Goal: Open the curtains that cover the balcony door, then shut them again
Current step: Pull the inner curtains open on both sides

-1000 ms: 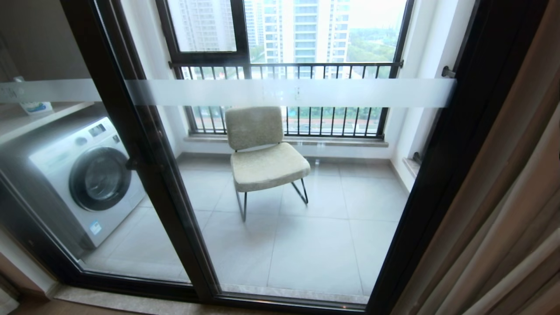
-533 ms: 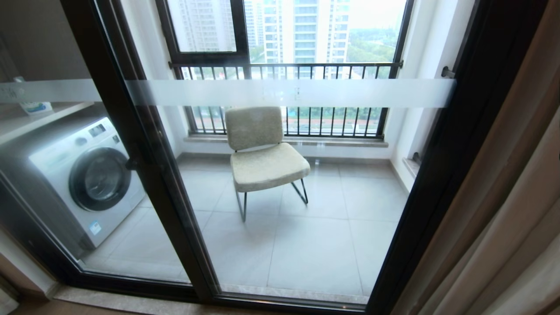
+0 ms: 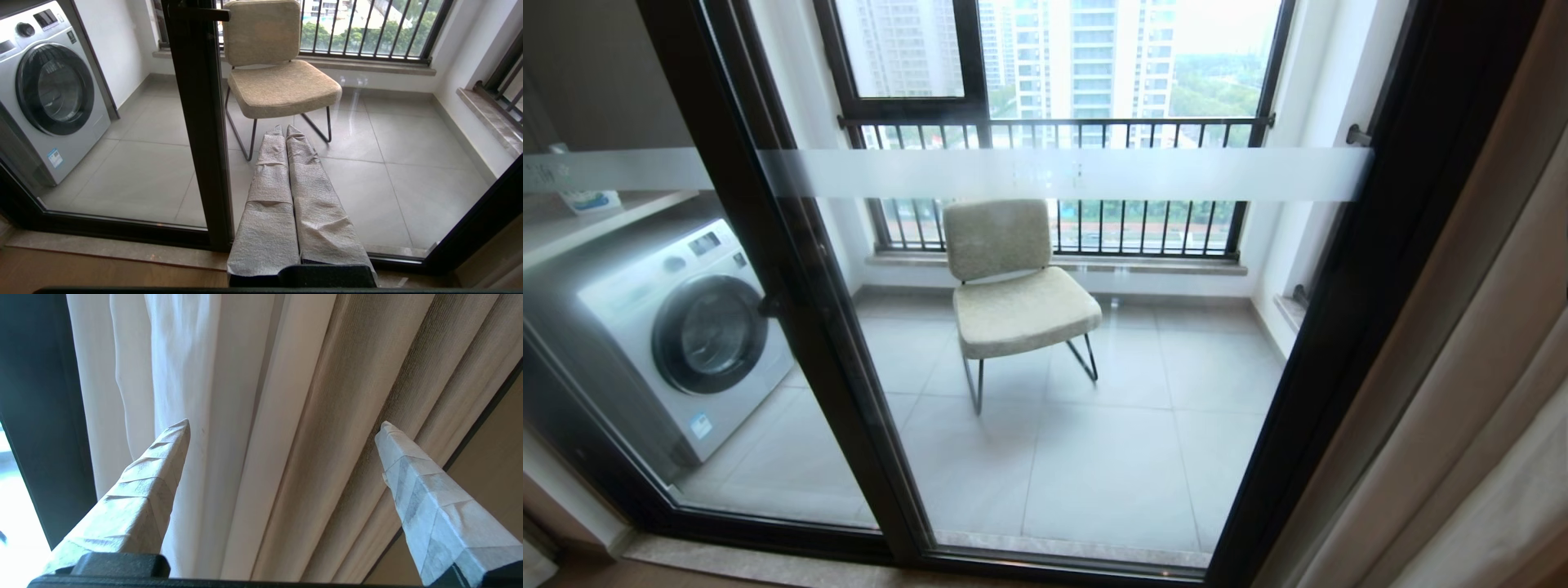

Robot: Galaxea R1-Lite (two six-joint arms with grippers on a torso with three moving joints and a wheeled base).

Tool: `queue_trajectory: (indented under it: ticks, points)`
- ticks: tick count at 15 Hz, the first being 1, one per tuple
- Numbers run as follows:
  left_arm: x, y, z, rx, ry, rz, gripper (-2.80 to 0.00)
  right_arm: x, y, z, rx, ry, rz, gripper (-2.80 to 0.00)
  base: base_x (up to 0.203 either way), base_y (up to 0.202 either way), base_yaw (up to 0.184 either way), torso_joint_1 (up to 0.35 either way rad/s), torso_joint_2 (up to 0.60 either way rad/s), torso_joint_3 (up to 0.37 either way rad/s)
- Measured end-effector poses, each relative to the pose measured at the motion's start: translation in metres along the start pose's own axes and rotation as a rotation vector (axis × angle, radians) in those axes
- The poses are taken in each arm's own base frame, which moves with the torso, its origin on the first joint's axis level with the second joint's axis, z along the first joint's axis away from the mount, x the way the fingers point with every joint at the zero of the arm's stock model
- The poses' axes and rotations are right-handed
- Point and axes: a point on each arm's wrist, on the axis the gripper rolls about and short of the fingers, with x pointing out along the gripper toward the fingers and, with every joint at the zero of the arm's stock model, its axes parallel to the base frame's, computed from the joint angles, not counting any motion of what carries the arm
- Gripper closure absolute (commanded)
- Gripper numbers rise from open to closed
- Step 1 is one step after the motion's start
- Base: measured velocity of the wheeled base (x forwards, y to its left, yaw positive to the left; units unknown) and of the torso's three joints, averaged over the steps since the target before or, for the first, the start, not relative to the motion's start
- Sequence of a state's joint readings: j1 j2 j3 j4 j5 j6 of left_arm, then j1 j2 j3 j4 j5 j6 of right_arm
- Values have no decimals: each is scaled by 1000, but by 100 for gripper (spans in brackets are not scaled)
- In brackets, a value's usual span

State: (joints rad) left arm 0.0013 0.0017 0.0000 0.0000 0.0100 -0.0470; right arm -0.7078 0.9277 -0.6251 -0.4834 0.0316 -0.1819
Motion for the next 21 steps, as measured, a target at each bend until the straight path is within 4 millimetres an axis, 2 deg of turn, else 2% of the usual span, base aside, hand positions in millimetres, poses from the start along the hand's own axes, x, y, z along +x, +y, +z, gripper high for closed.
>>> queue_trajectory:
  ticks: [6,14,15,21]
  points:
    - [0,0,0,0,0,0,0,-20,8,-12,-19,-6,49,-280,0,0,0,0,0,0]
    - [0,0,0,0,0,0,0,-60,23,-44,-94,-12,158,-280,0,0,0,0,0,0]
    - [0,0,0,0,0,0,0,-64,24,-48,-104,-15,167,0,0,0,0,0,0,0]
    - [0,0,0,0,0,0,0,-87,31,-70,-156,-64,258,0,0,0,0,0,0,0]
